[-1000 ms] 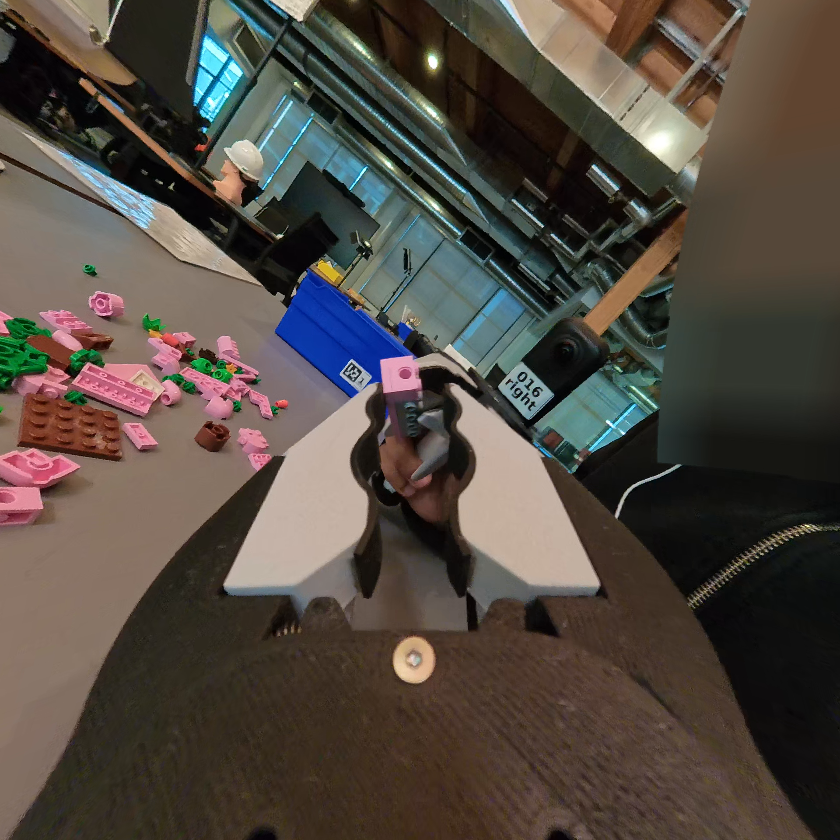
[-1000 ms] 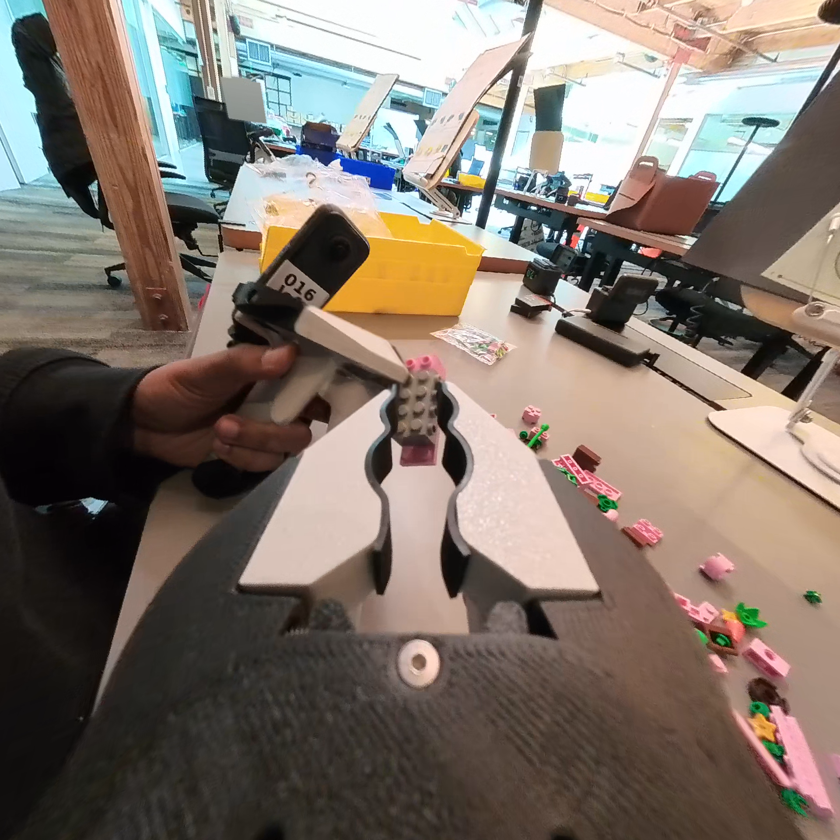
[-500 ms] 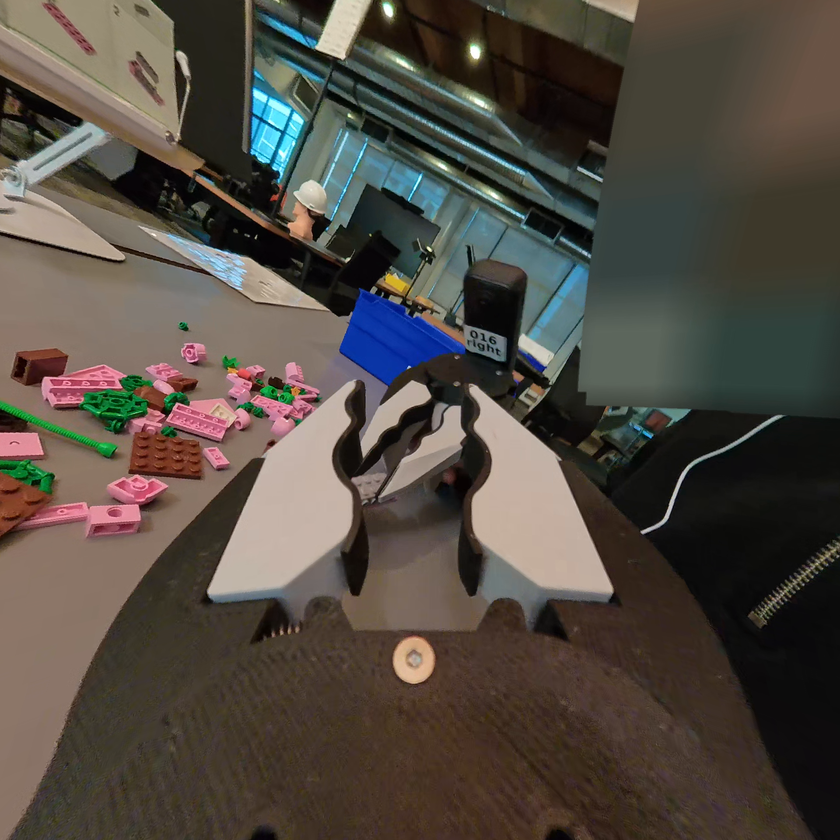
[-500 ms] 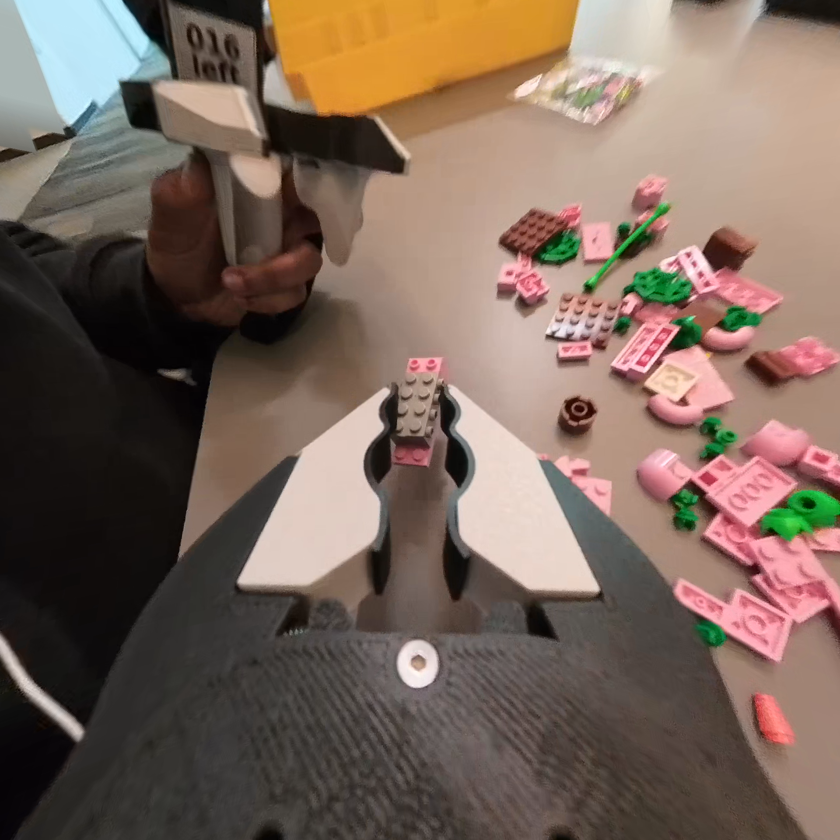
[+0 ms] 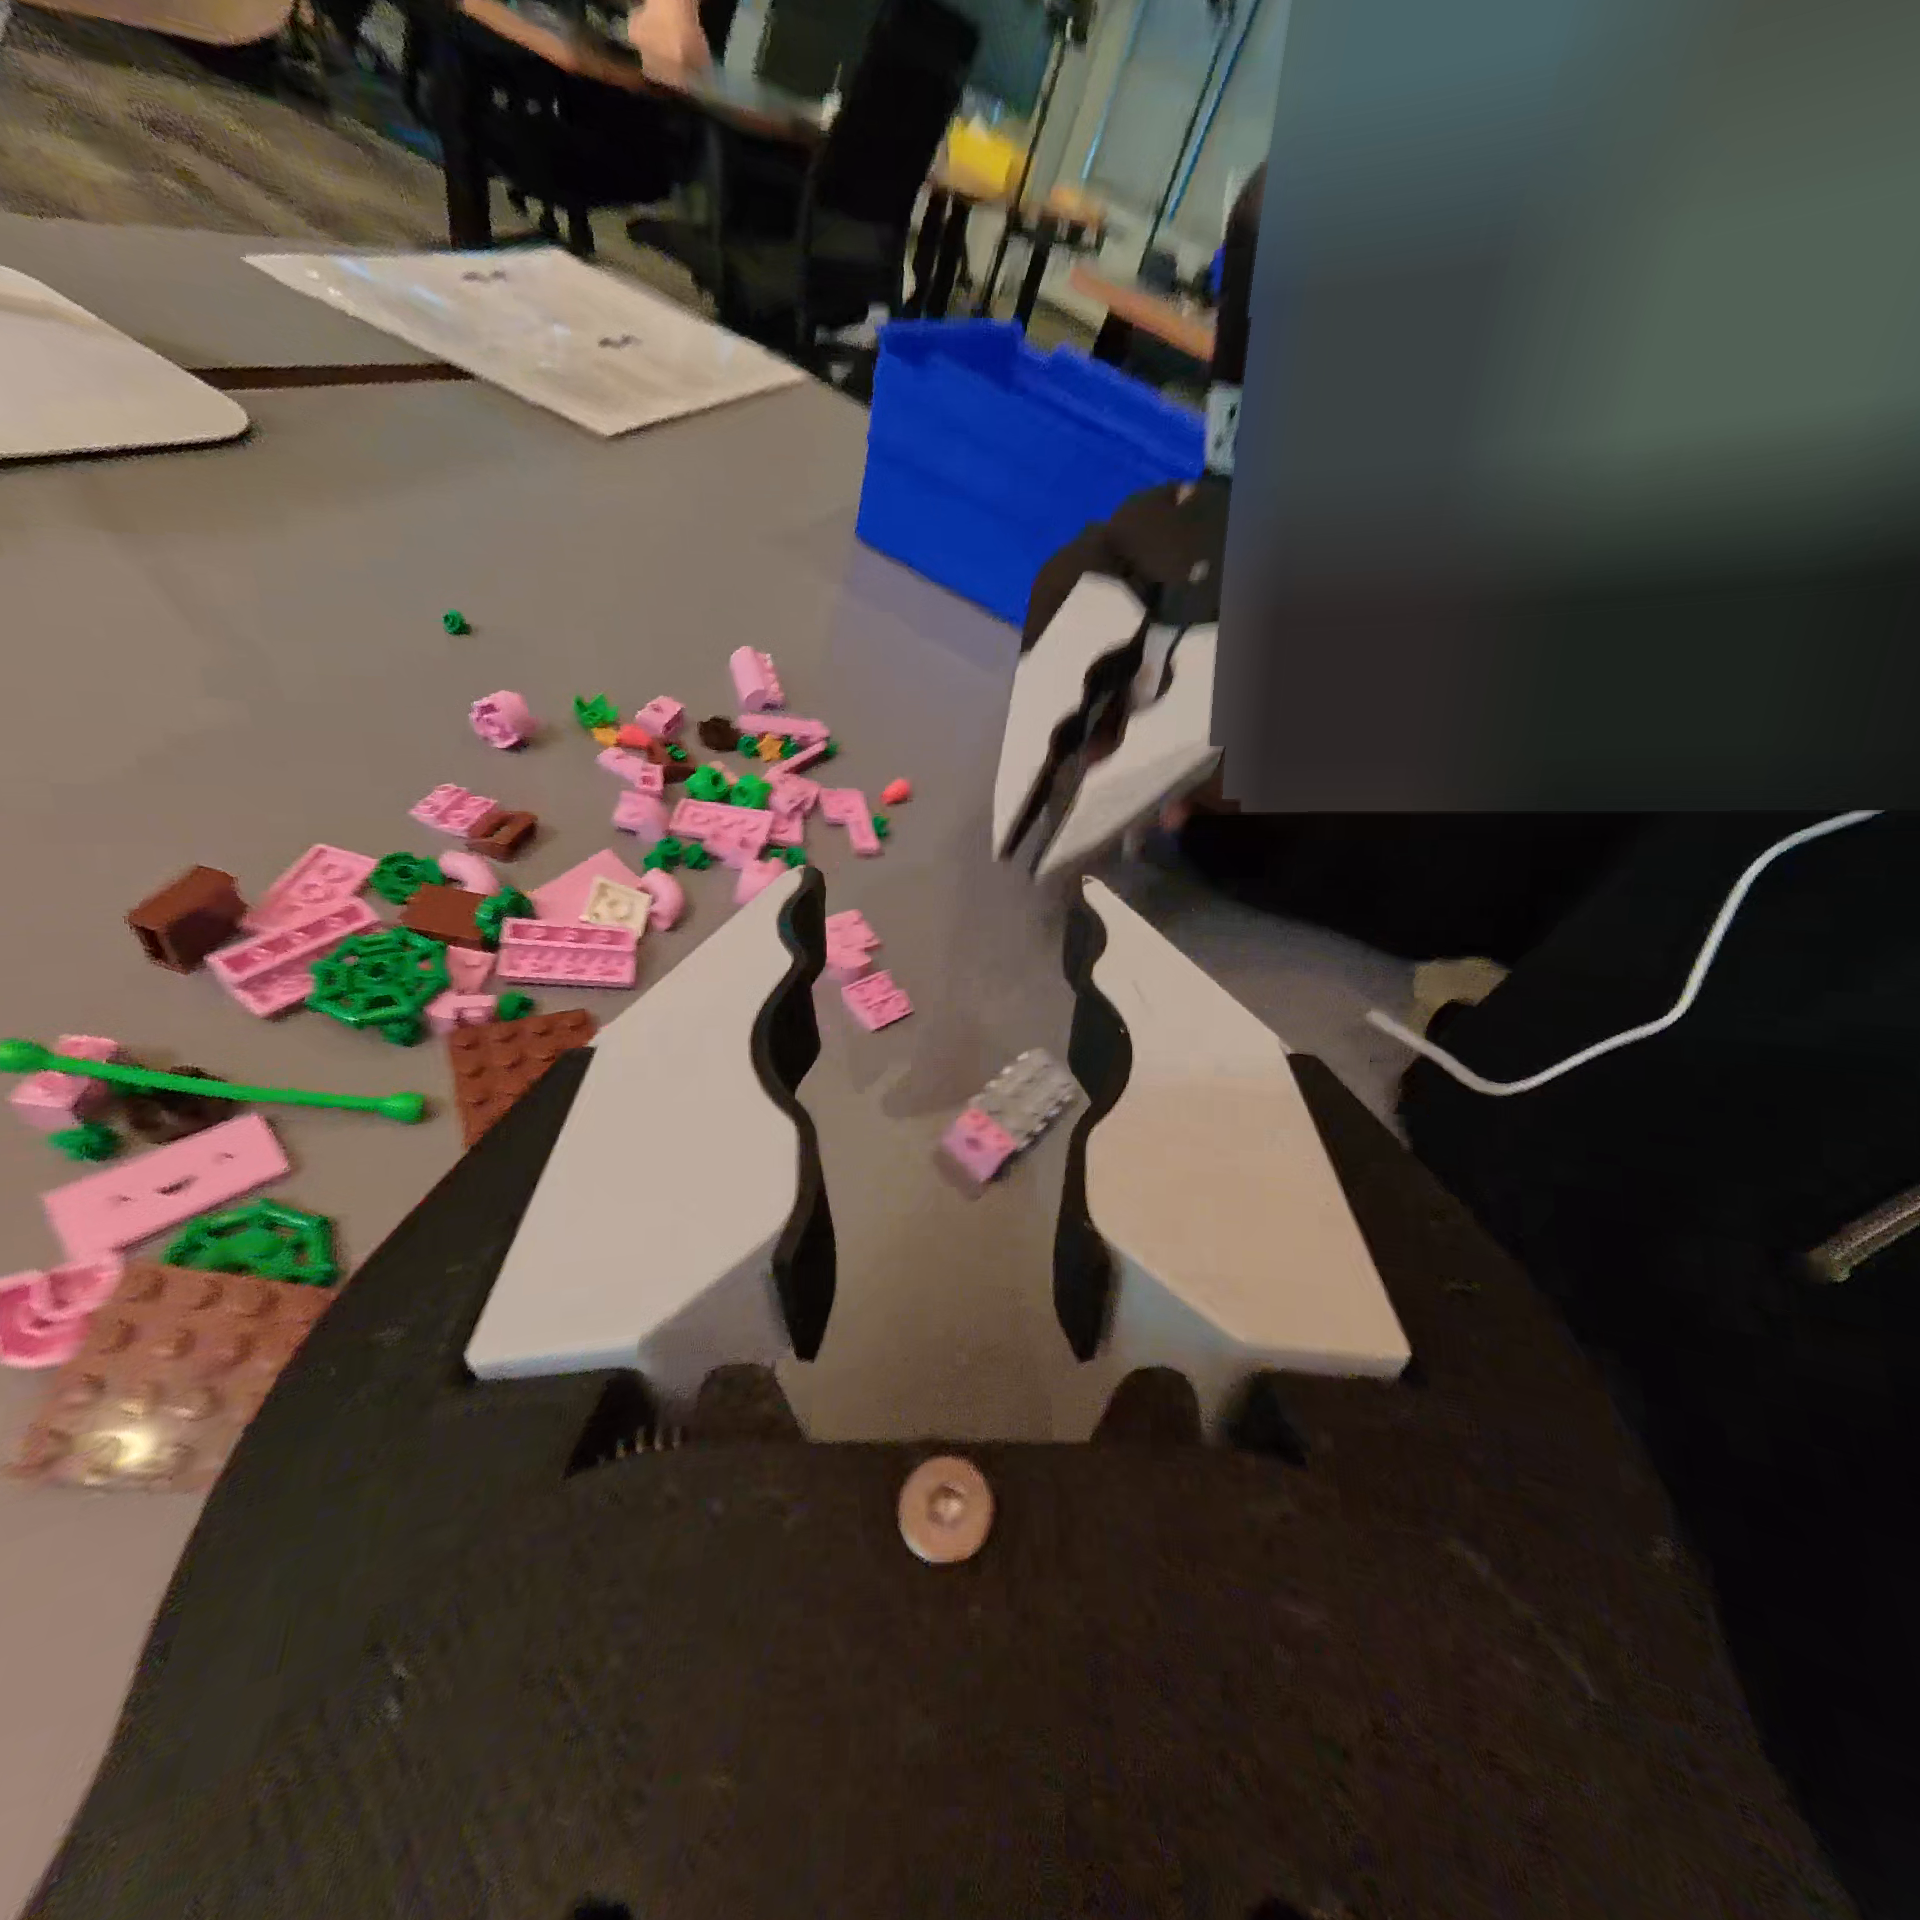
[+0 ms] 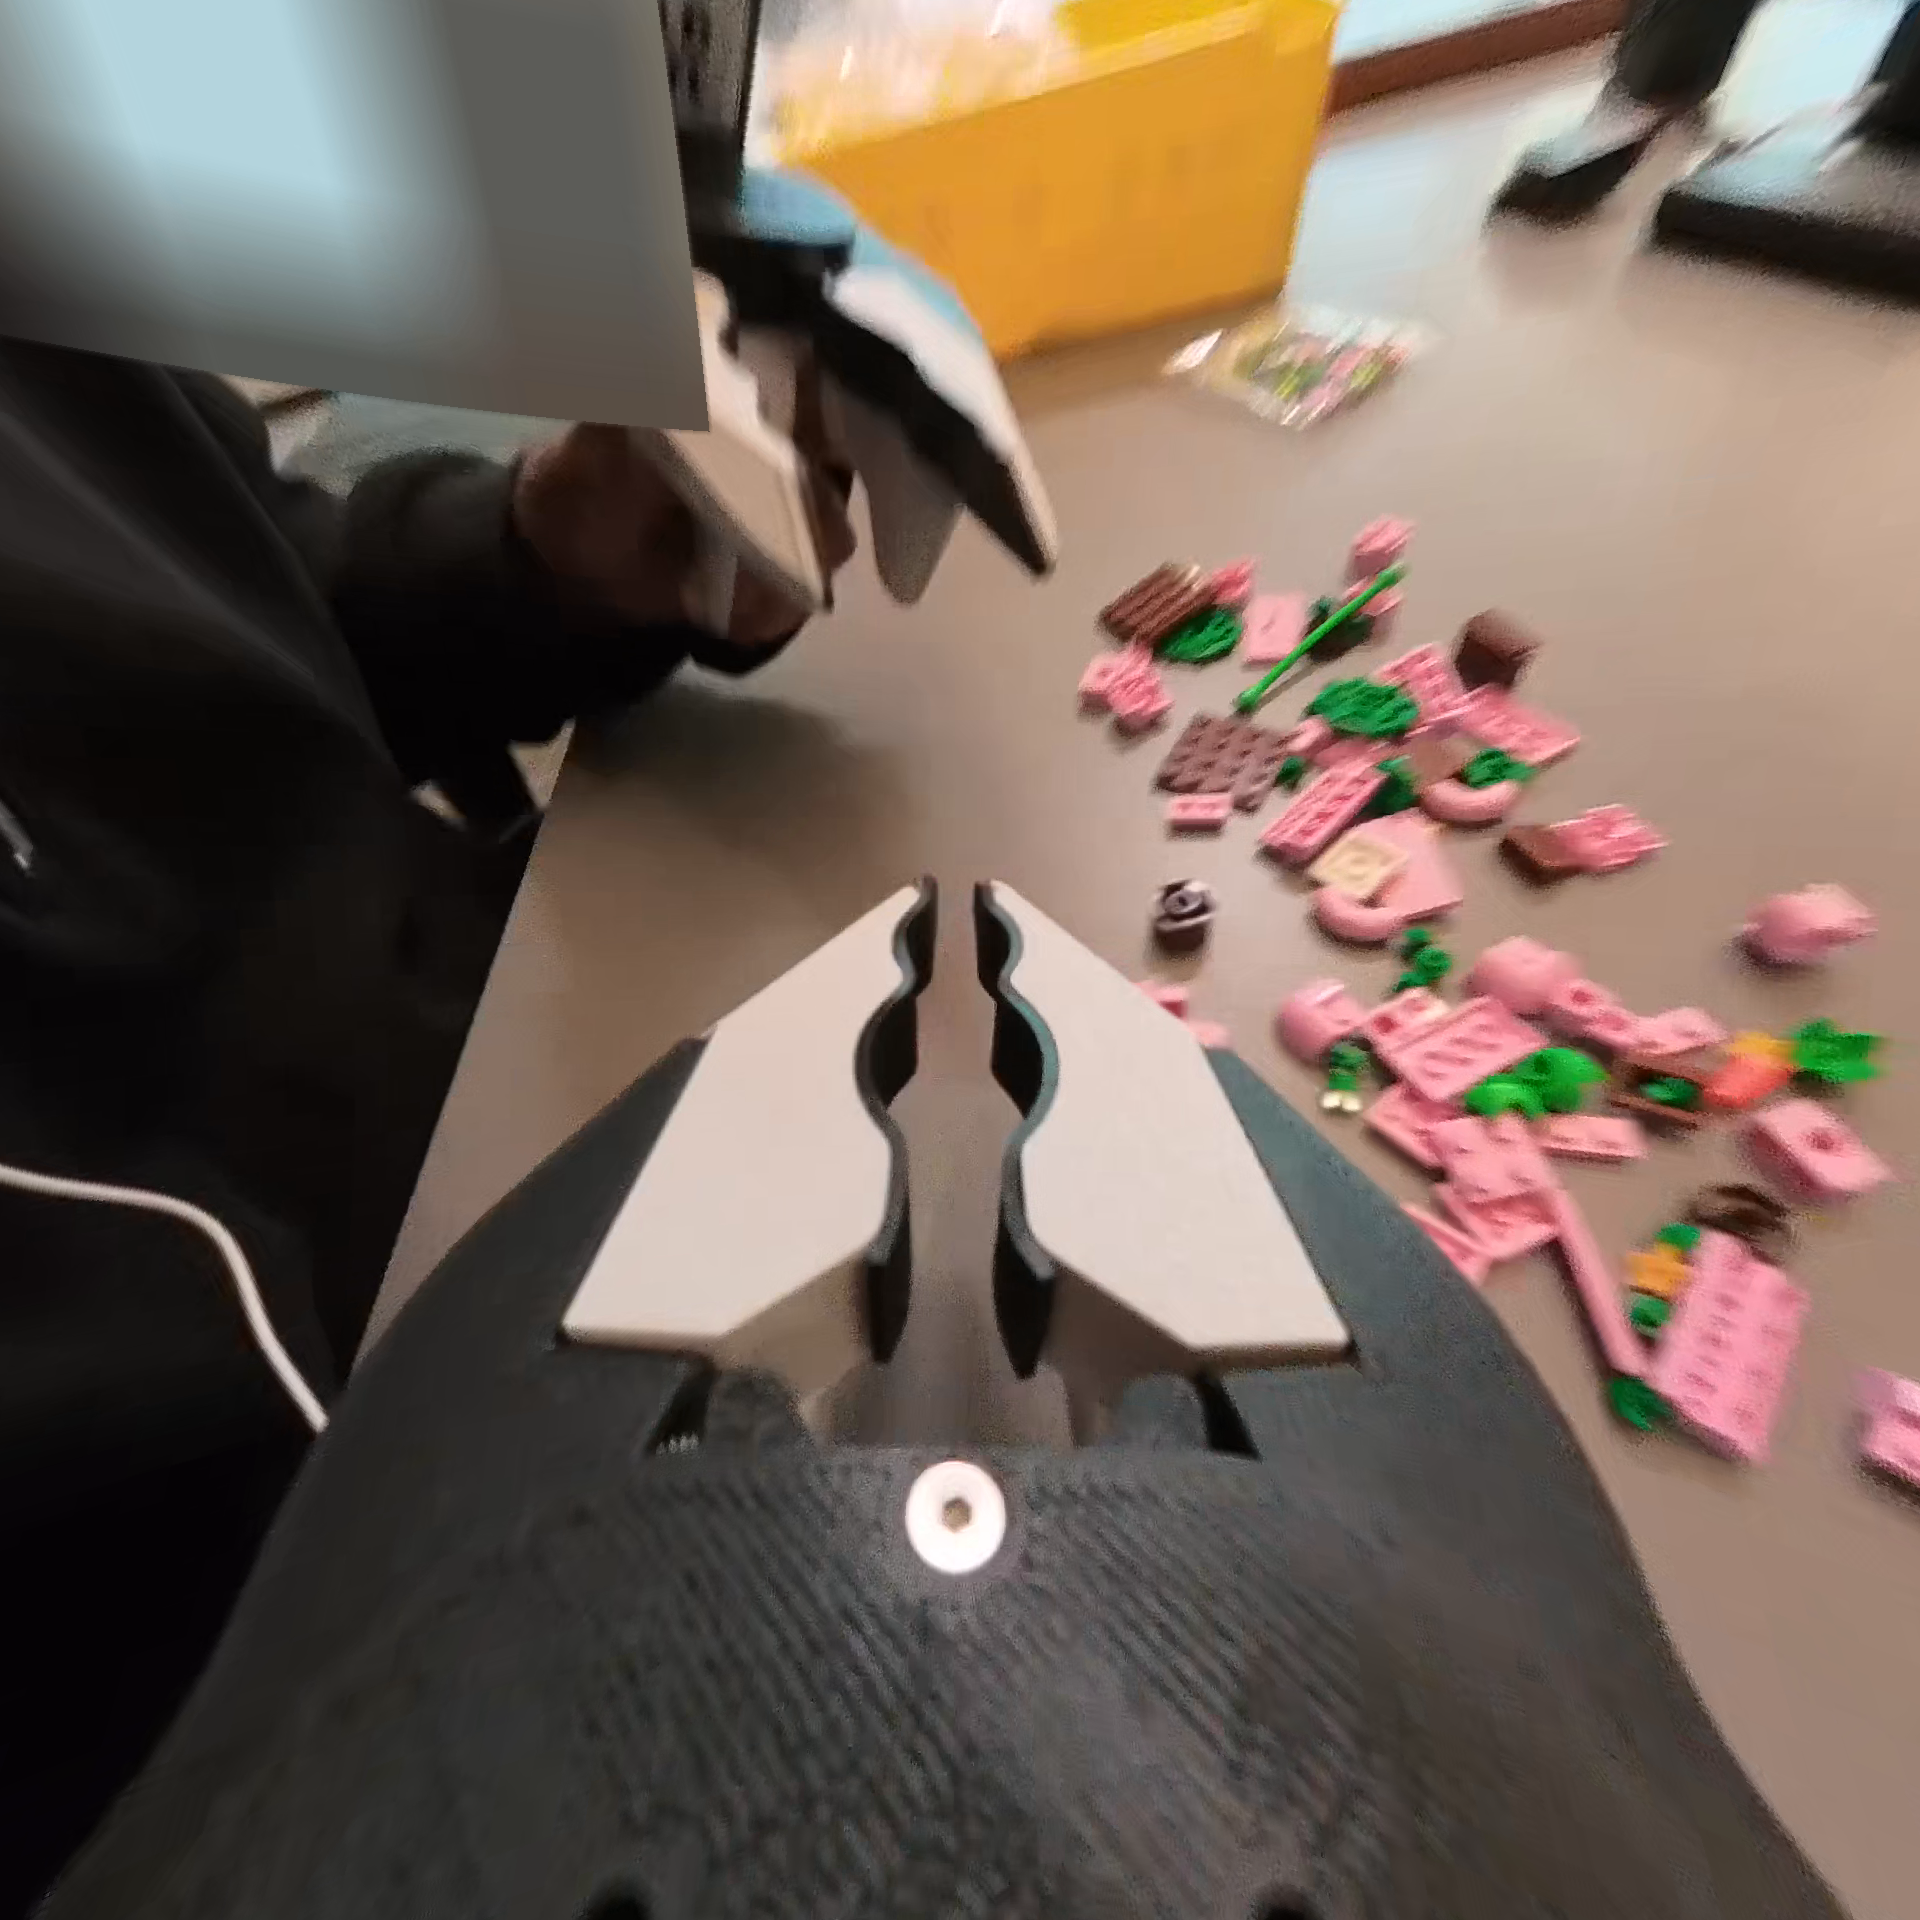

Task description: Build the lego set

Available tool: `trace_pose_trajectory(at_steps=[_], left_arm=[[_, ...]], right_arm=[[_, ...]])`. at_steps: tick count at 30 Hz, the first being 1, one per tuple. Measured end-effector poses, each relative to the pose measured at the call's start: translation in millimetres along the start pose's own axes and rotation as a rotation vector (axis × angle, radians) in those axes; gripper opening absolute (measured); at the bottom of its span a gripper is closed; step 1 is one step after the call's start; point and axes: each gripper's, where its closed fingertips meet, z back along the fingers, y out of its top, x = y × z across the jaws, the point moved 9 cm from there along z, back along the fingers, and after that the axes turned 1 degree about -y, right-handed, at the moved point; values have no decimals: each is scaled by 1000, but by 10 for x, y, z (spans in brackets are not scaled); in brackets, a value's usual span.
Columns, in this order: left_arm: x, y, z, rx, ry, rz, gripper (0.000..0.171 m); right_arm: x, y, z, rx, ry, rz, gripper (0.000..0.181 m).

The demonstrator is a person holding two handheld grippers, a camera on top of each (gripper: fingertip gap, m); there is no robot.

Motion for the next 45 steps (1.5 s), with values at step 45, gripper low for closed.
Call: trace_pose_trajectory(at_steps=[45], left_arm=[[-149,186,-104,108,-175,-131,35]], right_arm=[[370,17,457,202,-492,148,27]])
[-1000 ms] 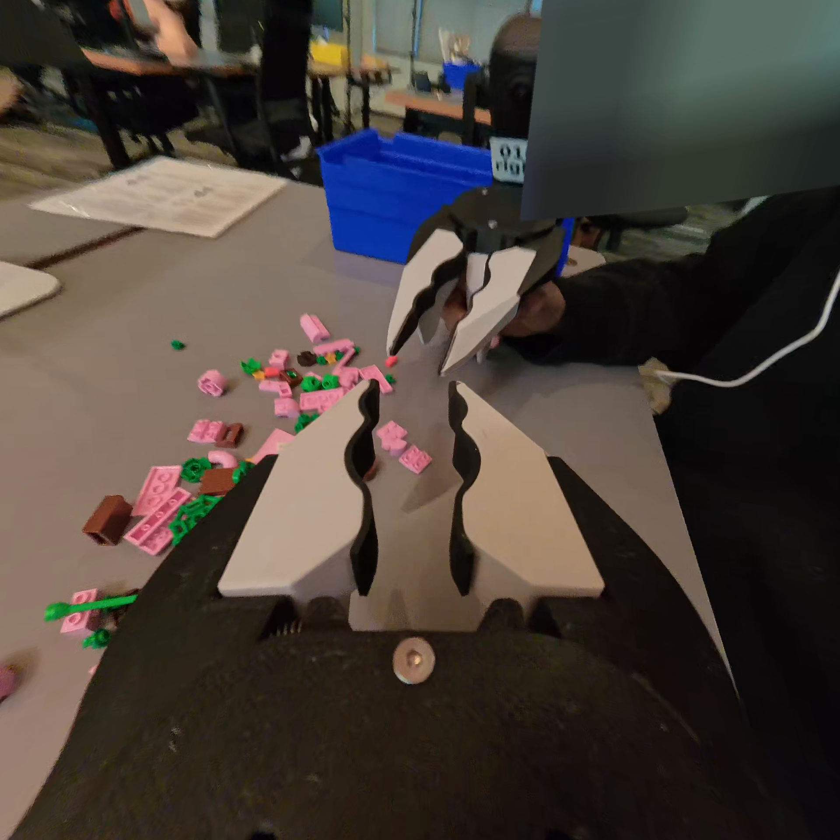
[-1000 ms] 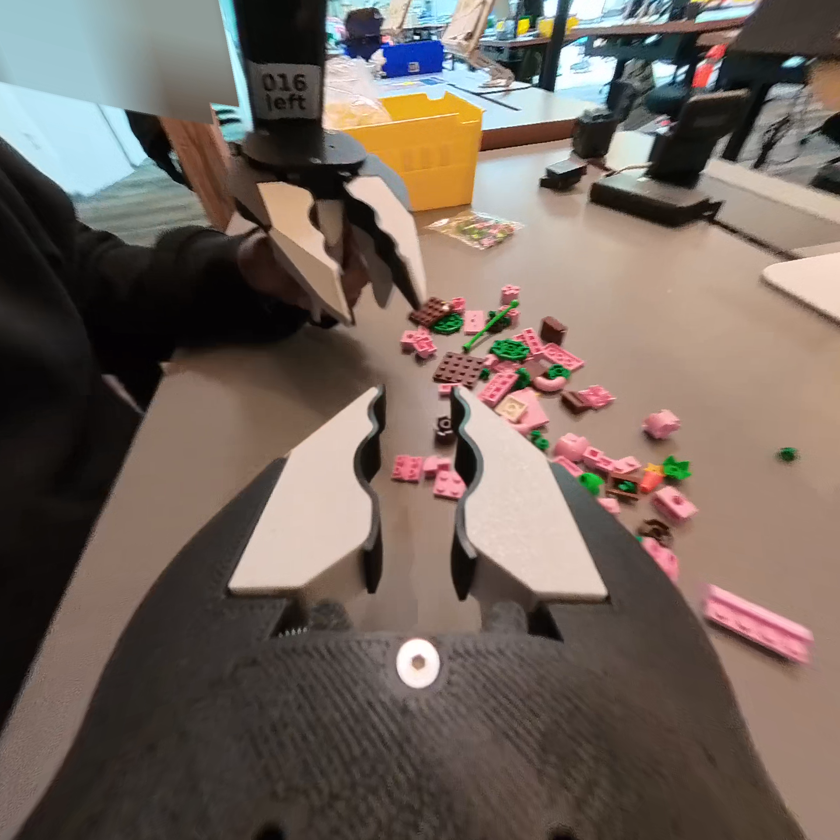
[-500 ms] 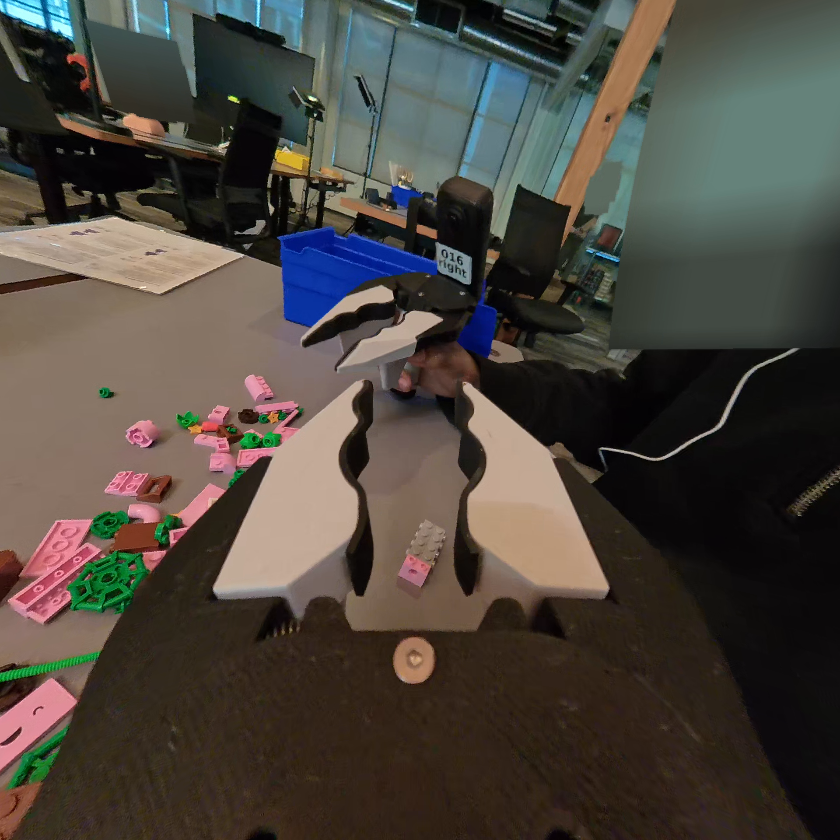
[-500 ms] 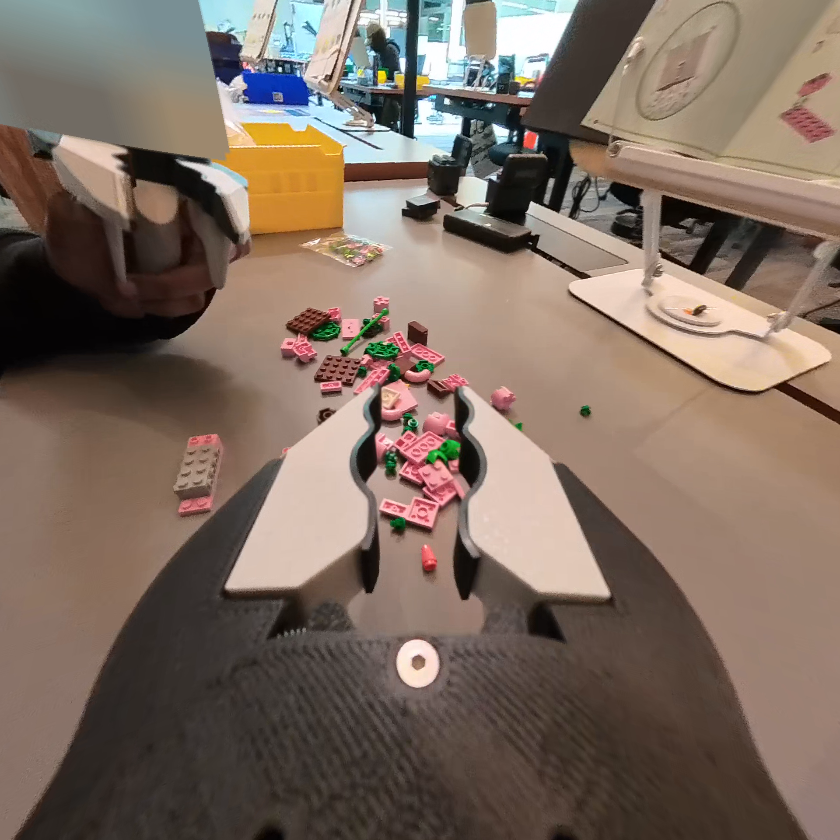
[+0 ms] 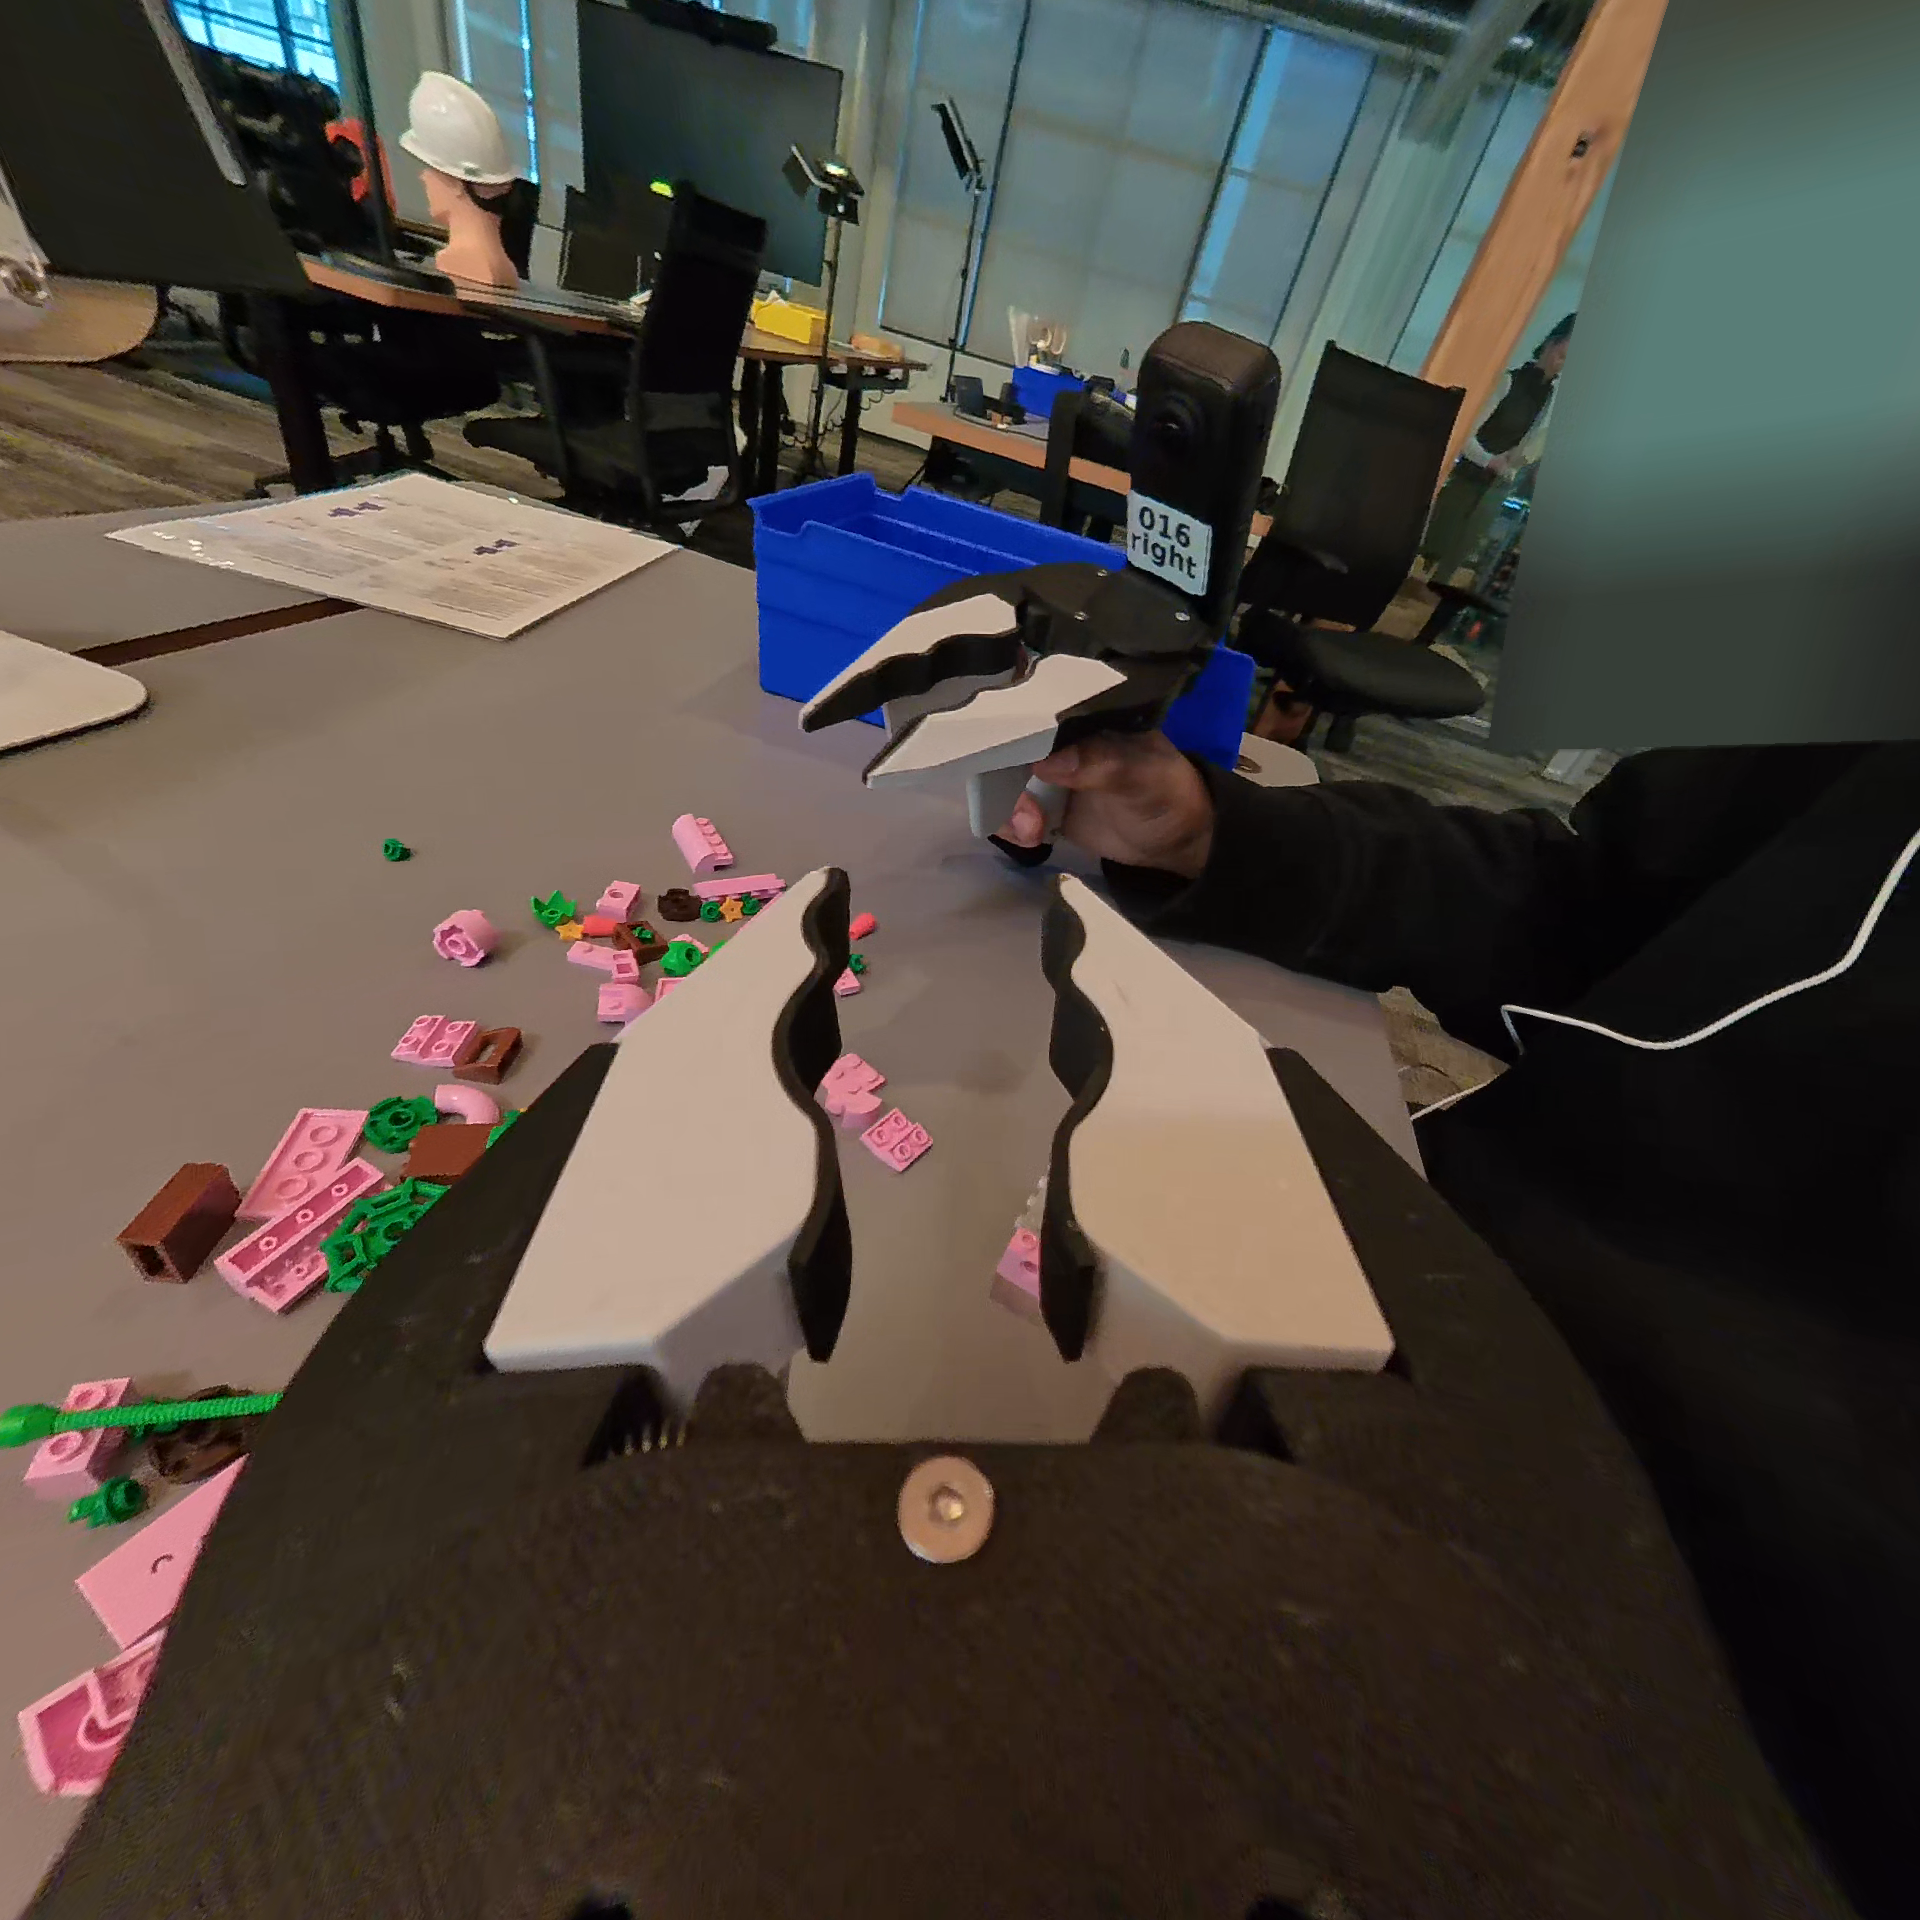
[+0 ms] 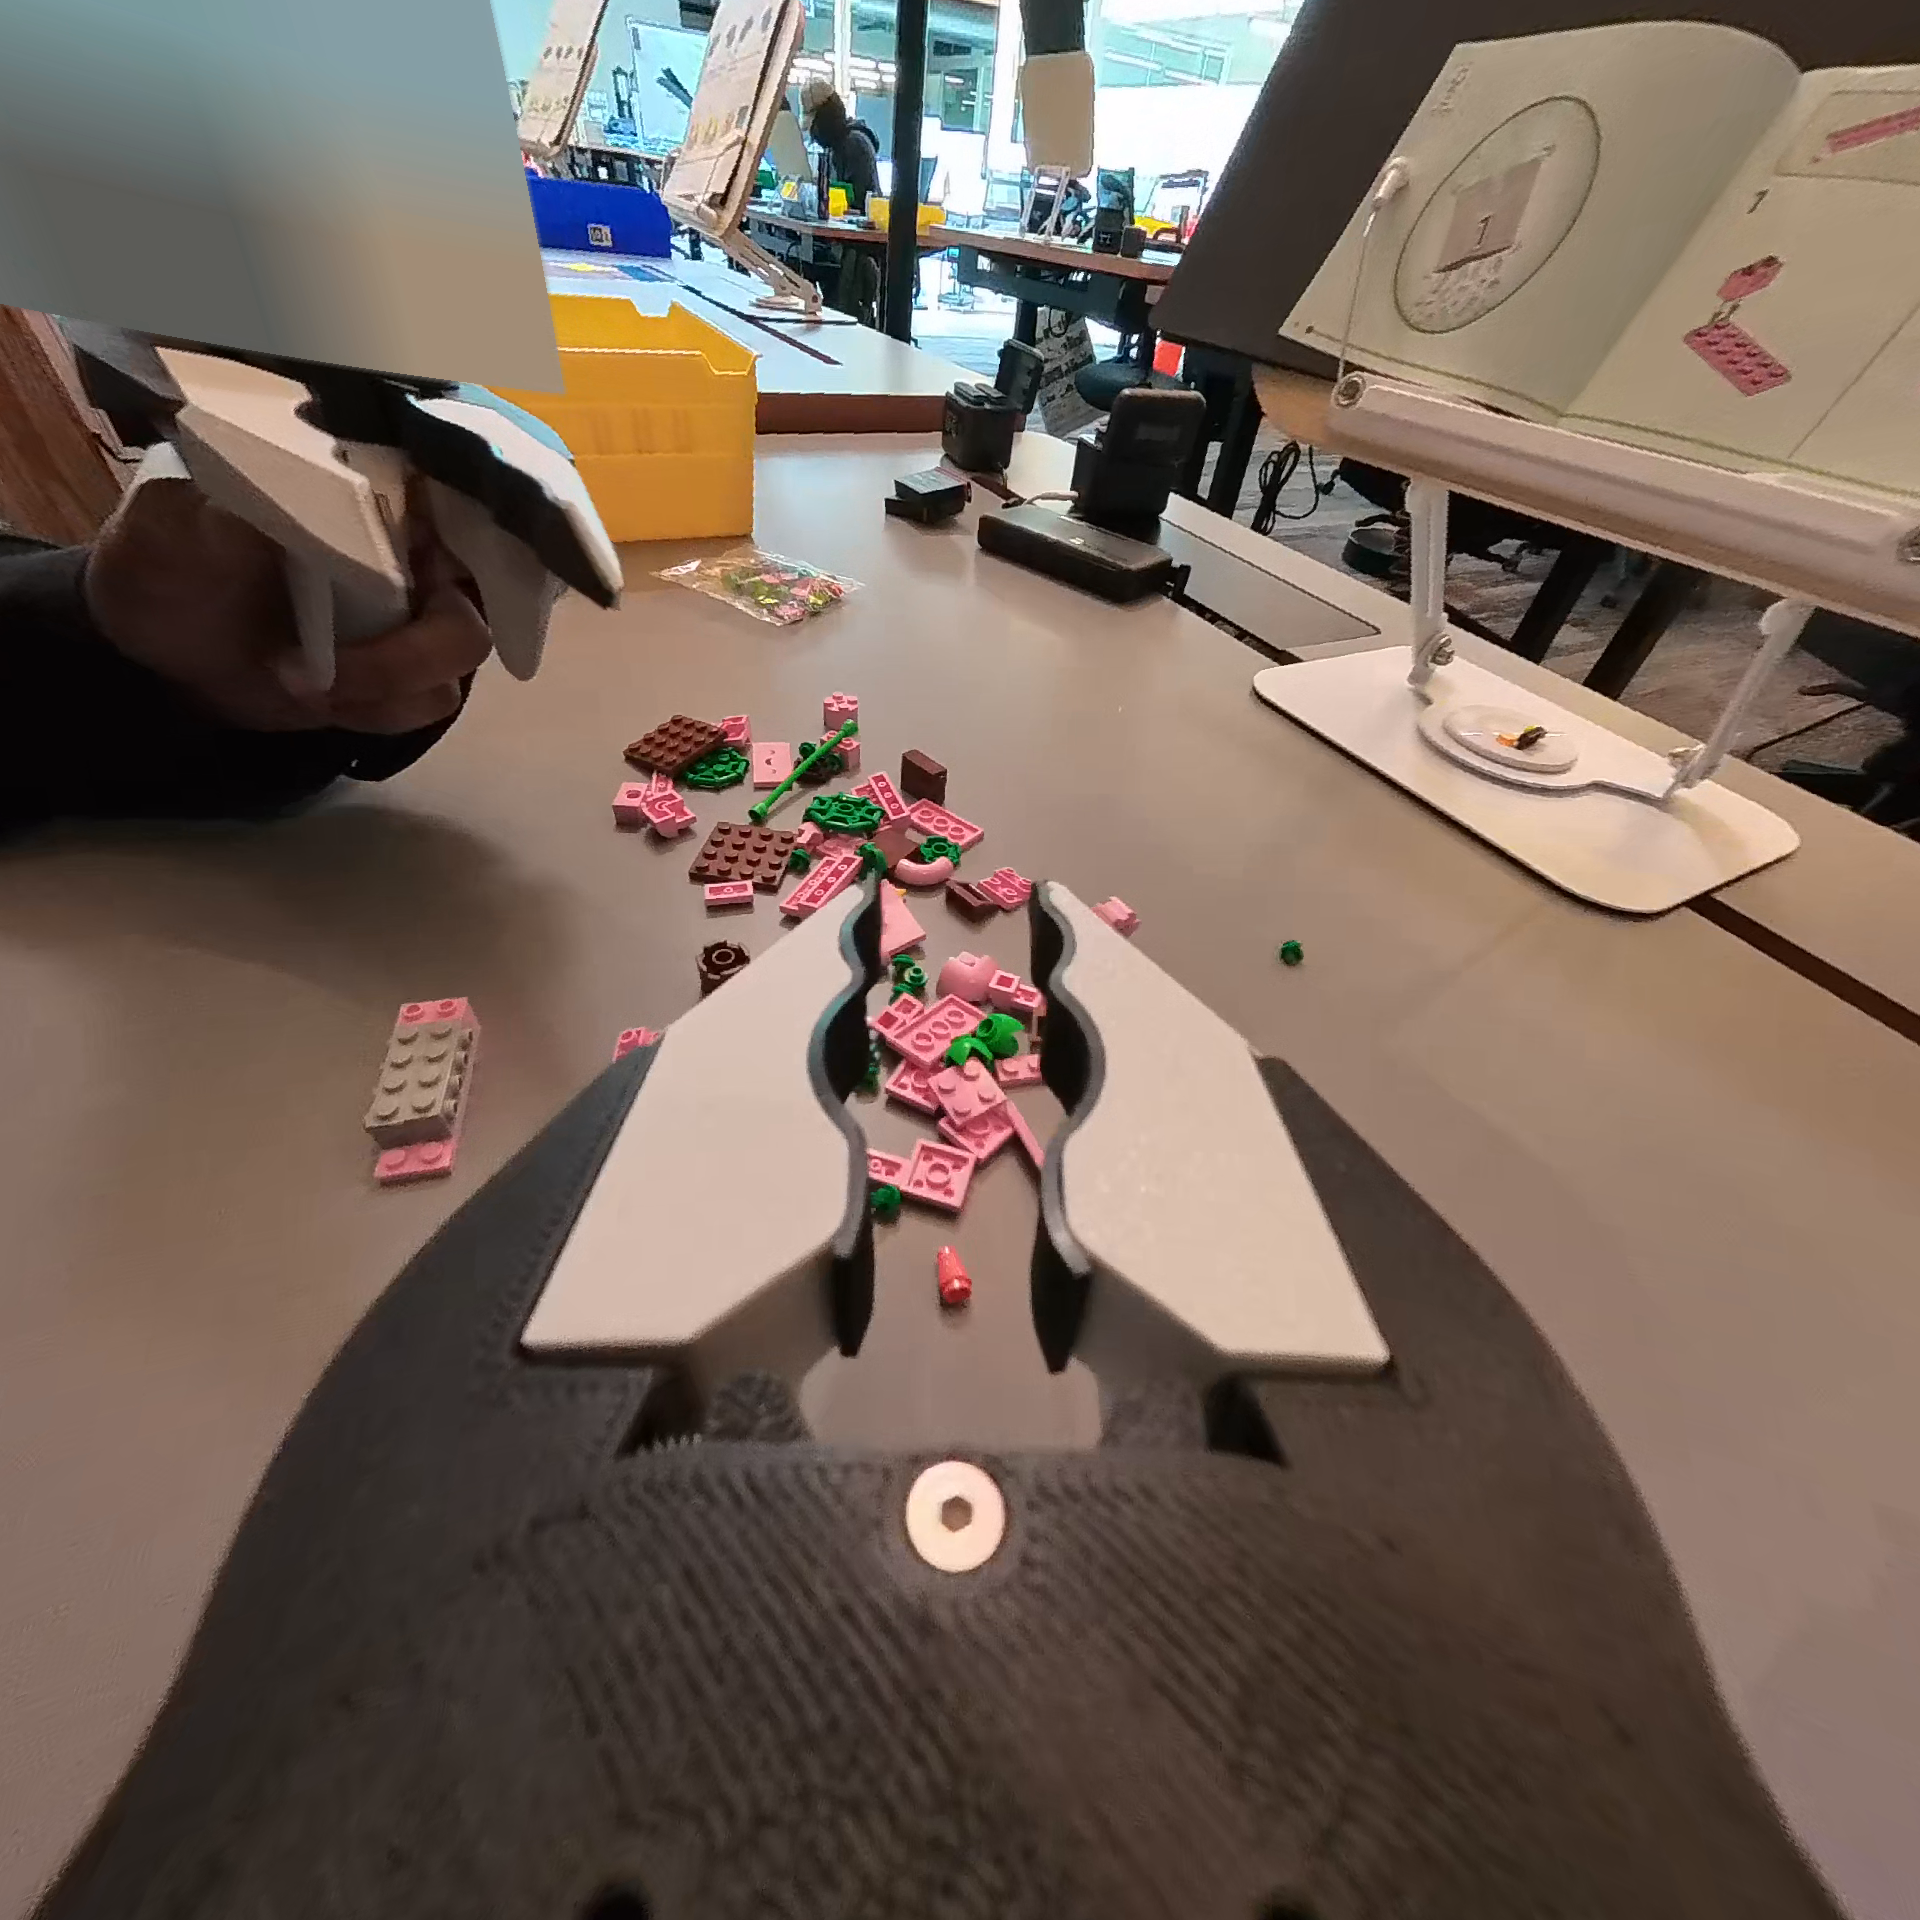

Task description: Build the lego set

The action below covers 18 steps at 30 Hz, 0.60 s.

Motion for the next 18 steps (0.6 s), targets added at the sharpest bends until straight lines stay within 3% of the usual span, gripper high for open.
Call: trace_pose_trajectory(at_steps=[11,18], left_arm=[[-156,-35,58,-34,129,-25,35],[-307,-93,107,-95,271,-21,40]], right_arm=[[103,-45,18,-70,-67,-38,34],[420,-294,110,-335,-312,-125,75]])
